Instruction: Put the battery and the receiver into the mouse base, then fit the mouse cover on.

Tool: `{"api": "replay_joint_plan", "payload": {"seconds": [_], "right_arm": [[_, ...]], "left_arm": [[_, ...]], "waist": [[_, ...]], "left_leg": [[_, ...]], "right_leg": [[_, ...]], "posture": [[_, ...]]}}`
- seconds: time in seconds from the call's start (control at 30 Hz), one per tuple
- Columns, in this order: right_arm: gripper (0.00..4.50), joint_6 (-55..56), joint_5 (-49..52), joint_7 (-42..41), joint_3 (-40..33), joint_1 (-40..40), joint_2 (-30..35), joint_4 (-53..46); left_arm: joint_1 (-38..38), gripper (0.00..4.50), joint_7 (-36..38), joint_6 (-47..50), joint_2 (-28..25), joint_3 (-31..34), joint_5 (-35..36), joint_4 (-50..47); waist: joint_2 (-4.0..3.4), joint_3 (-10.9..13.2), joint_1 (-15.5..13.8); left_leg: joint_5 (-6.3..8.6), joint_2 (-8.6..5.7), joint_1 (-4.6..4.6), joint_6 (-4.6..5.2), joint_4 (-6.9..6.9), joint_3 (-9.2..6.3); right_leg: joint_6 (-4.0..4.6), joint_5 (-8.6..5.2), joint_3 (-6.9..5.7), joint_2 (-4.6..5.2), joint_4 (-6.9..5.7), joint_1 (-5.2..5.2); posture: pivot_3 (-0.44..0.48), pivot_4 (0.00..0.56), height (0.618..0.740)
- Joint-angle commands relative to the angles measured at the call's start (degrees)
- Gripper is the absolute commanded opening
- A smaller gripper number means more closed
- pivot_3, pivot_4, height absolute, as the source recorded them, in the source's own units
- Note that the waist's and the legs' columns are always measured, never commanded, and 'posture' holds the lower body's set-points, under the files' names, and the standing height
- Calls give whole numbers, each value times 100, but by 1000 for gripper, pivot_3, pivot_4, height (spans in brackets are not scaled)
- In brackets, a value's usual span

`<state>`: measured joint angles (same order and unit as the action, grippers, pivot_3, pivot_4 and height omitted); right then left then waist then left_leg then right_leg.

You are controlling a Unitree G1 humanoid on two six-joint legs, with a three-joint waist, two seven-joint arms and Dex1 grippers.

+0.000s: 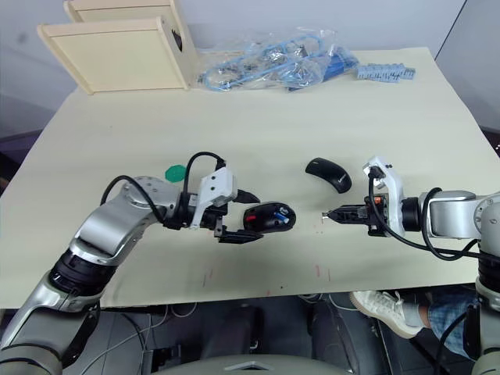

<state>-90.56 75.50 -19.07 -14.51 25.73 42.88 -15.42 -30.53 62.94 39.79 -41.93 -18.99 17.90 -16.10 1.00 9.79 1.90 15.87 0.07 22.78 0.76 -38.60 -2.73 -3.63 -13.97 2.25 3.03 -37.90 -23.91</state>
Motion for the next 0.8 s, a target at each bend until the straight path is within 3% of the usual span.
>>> {"api": "replay_joint_plan", "payload": {"seconds": [0.03,0.8], "right_arm": [[0,127,93,31,-230,-64,80,-193],[0,350,475,424,-181,-152,88,-230]], "left_arm": [[-179,4492,-63,-158,87,-201,-263,68],[-514,4492,29,-703,555,-510,-1008,771]], "waist": [[0,0,-9],[0,0,-10]], "left_leg": [[0,0,1,0,-1,0],[0,0,-1,0,-4,-1]], "right_leg": [[0,0,0,0,1,0],[0,0,-1,0,-2,2]], "posture": [[0,150,740],[0,150,740]]}}
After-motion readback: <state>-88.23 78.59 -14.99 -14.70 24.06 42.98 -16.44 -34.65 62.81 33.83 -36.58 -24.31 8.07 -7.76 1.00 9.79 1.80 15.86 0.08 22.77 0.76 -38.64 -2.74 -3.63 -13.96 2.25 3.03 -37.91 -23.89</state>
